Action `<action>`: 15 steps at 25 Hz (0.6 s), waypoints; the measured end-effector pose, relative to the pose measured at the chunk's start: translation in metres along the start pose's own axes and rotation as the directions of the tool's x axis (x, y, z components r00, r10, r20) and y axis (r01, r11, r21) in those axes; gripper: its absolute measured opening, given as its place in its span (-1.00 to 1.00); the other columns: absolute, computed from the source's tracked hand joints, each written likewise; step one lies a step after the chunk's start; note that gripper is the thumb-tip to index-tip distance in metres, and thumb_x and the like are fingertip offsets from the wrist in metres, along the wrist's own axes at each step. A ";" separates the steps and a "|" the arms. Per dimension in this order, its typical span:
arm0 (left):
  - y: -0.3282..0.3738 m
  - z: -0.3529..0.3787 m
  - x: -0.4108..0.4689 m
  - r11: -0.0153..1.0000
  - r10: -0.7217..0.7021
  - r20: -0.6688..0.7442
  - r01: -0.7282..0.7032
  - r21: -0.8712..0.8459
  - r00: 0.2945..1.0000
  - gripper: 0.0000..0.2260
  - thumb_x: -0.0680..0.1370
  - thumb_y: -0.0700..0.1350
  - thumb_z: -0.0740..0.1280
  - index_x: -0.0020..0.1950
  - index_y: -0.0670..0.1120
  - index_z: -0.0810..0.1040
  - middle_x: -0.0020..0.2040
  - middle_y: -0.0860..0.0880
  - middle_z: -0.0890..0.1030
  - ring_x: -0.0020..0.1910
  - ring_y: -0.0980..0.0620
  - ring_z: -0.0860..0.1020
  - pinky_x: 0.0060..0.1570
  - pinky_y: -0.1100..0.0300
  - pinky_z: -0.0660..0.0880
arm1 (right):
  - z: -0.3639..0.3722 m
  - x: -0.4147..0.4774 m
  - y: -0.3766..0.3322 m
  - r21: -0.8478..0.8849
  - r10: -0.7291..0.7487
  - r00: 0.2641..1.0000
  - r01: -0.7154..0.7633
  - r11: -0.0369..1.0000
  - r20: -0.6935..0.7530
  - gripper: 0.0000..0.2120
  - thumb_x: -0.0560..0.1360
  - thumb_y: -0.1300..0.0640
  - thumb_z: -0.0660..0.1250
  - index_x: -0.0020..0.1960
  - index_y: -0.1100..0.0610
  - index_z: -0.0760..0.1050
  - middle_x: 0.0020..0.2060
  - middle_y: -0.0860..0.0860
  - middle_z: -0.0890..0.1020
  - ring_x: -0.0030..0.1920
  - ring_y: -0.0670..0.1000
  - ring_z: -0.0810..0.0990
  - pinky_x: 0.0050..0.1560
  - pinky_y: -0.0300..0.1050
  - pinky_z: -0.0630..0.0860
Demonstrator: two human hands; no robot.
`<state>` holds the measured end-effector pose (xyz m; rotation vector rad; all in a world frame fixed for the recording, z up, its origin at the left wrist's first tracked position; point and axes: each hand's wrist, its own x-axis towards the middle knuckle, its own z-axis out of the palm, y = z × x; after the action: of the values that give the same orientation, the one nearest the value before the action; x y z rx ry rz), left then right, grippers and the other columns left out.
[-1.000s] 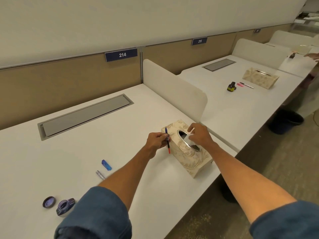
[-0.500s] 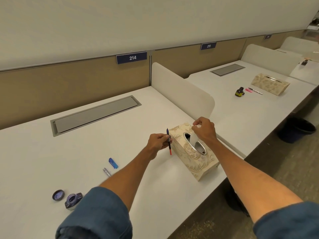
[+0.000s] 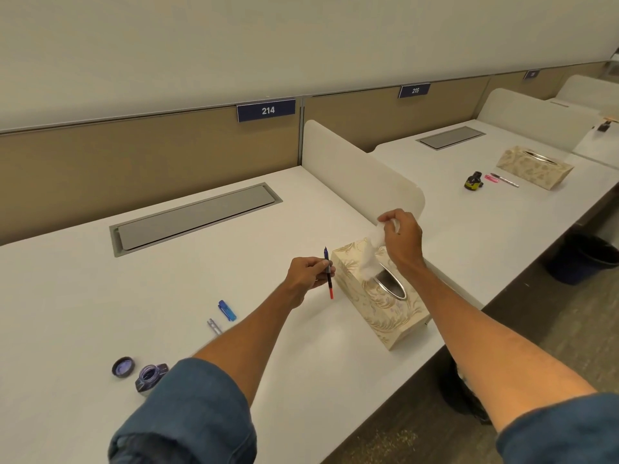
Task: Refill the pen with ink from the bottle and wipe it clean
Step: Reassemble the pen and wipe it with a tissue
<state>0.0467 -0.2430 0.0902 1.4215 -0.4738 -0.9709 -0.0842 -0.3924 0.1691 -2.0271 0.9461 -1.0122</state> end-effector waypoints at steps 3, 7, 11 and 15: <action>0.001 -0.004 -0.004 1.000 0.006 -0.001 -0.006 -0.010 1.000 -0.81 0.61 -0.23 0.26 0.08 -0.31 0.59 -0.06 -0.18 0.65 -0.03 -0.10 0.63 0.15 0.07 0.55 | 0.005 0.006 -0.015 0.155 0.031 0.999 -0.028 0.988 -0.017 -0.75 0.51 0.37 0.17 -0.05 0.15 0.58 0.02 0.12 0.58 0.00 -0.03 0.51 0.02 -0.42 0.38; 0.007 -0.018 -0.014 0.999 0.032 -0.030 -0.033 -0.034 0.999 -0.83 0.61 -0.23 0.24 -0.03 -0.27 0.60 -0.10 -0.16 0.64 -0.03 -0.10 0.63 0.19 0.03 0.54 | 0.024 0.003 -0.023 0.238 0.088 0.994 -0.099 0.966 0.058 -0.72 0.50 0.36 0.15 -0.08 0.12 0.62 0.04 0.12 0.64 0.09 0.02 0.54 0.11 -0.22 0.43; 0.011 -0.043 -0.027 0.994 0.073 -0.078 -0.079 -0.078 0.994 -0.81 0.62 -0.22 0.24 -0.11 -0.23 0.61 -0.11 -0.14 0.63 -0.04 -0.08 0.61 0.22 0.02 0.52 | 0.054 -0.009 -0.033 0.259 0.202 0.971 -0.229 0.938 0.127 -0.69 0.52 0.35 0.12 0.01 0.18 0.63 0.03 0.05 0.64 0.02 0.00 0.54 -0.14 -0.30 0.46; 0.011 -0.074 -0.040 0.989 0.104 -0.133 -0.116 -0.087 0.986 -0.80 0.62 -0.22 0.23 -0.10 -0.21 0.61 -0.07 -0.15 0.65 -0.01 -0.08 0.61 0.23 0.01 0.51 | 0.086 -0.023 -0.043 0.251 0.301 0.923 -0.358 0.899 0.238 -0.85 0.46 0.21 0.38 0.00 0.21 0.65 0.00 0.08 0.68 0.02 0.04 0.60 -0.05 -0.18 0.45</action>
<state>0.0852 -0.1684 0.1004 1.3490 -0.4016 -0.7976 -0.0084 -0.3307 0.1546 -1.6172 0.9371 -0.7053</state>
